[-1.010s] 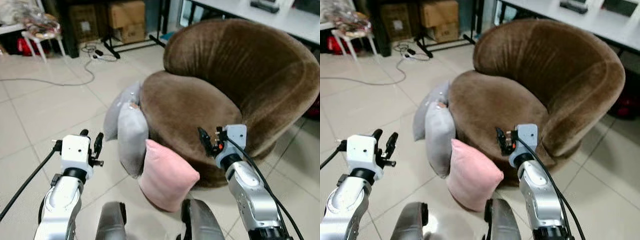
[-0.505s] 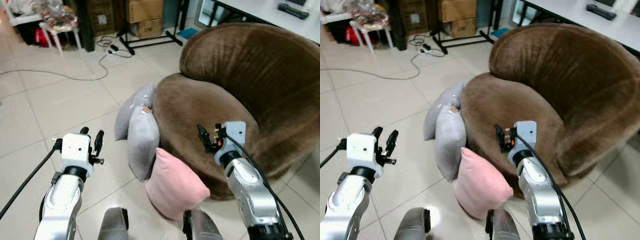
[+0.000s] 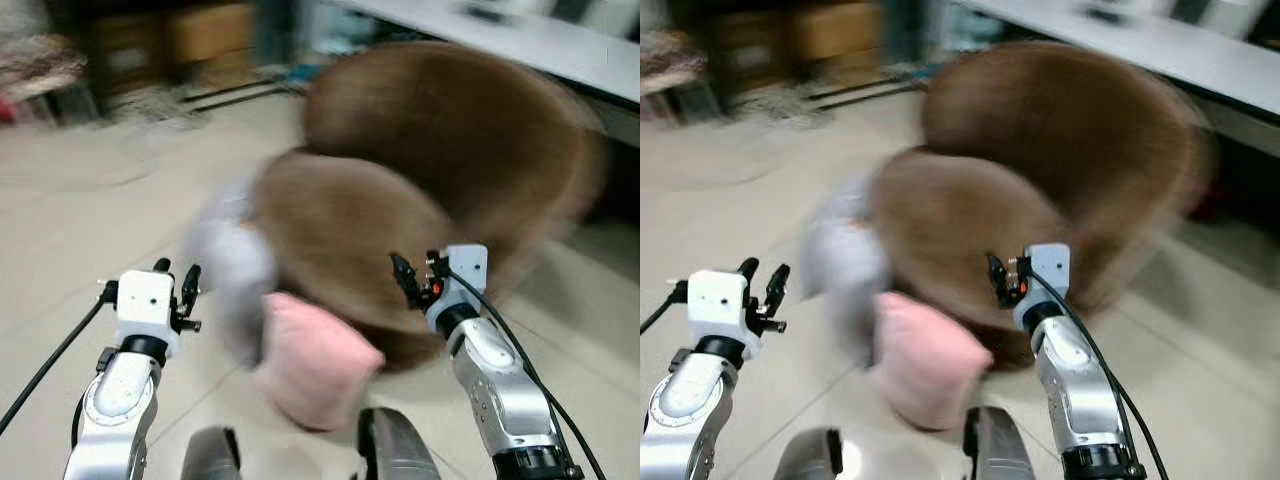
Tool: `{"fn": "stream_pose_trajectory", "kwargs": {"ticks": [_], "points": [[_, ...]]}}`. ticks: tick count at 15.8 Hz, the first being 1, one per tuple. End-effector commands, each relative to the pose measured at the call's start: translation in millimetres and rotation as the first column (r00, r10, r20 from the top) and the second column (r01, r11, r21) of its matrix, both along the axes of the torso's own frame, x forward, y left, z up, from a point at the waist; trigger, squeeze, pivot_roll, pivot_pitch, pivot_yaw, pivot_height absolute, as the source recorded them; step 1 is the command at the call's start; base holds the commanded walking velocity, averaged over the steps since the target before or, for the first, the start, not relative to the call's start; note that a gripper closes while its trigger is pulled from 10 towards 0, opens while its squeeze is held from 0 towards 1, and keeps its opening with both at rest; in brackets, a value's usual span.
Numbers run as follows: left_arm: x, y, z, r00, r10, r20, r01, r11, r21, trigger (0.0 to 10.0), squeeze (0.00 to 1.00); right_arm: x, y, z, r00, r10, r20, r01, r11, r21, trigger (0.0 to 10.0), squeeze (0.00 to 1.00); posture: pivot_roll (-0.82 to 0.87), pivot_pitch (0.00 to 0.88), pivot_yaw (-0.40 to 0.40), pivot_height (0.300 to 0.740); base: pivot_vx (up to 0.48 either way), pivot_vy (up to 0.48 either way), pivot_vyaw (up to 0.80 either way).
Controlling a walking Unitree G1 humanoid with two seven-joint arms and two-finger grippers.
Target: Move the pillow to the sofa from floor
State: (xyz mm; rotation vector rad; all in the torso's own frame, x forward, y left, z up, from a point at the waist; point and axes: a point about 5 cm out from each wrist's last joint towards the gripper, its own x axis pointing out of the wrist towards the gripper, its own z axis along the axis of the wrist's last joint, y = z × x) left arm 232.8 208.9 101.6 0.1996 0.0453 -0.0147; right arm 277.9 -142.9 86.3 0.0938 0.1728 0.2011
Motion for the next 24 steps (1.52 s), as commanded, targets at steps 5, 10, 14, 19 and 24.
{"fn": "stream_pose_trajectory", "kwargs": {"ticks": [5,10,14,19,24], "points": [[2.4,-6.3,0,1.0,-0.026,0.01,0.026,1.0,-0.015,10.0,0.0,2.8,-6.4,1,1.0,-0.013,-0.004,0.013,1.0,-0.018,10.0,0.0,0.09,0.0,-0.081,0.615,0.292,0.0,-0.15],[2.1,-5.1,-3,1.0,-0.019,0.012,0.019,1.0,-0.017,10.0,0.0,1.2,0.8,1,0.997,0.083,-0.004,-0.083,0.996,-0.035,10.0,0.0,0.09,0.0,-0.084,0.615,0.225,0.0,0.62],[1.7,-3.1,-6,1.0,-0.007,0.013,0.008,1.0,-0.009,10.0,0.0,1.2,-0.9,0,0.994,0.106,-0.011,-0.106,0.994,-0.032,10.0,0.0,0.09,0.0,-0.086,0.615,0.0,0.0,0.0],[1.2,-4.1,-2,1.0,-0.006,0.02,0.006,1.0,-0.001,10.0,0.0,2.0,-1.6,-2,0.995,0.094,-0.019,-0.094,0.995,-0.013,10.0,0.0,0.09,0.0,-0.085,0.601,0.0,0.0,0.0],[4.3,-5.4,5,0.999,0.003,0.033,-0.004,1.0,0.019,10.0,0.0,-0.5,-0.7,-4,0.996,0.08,-0.025,-0.08,0.997,0.019,10.0,0.0,0.09,0.0,-0.077,0.541,0.0,0.0,0.0]]}}
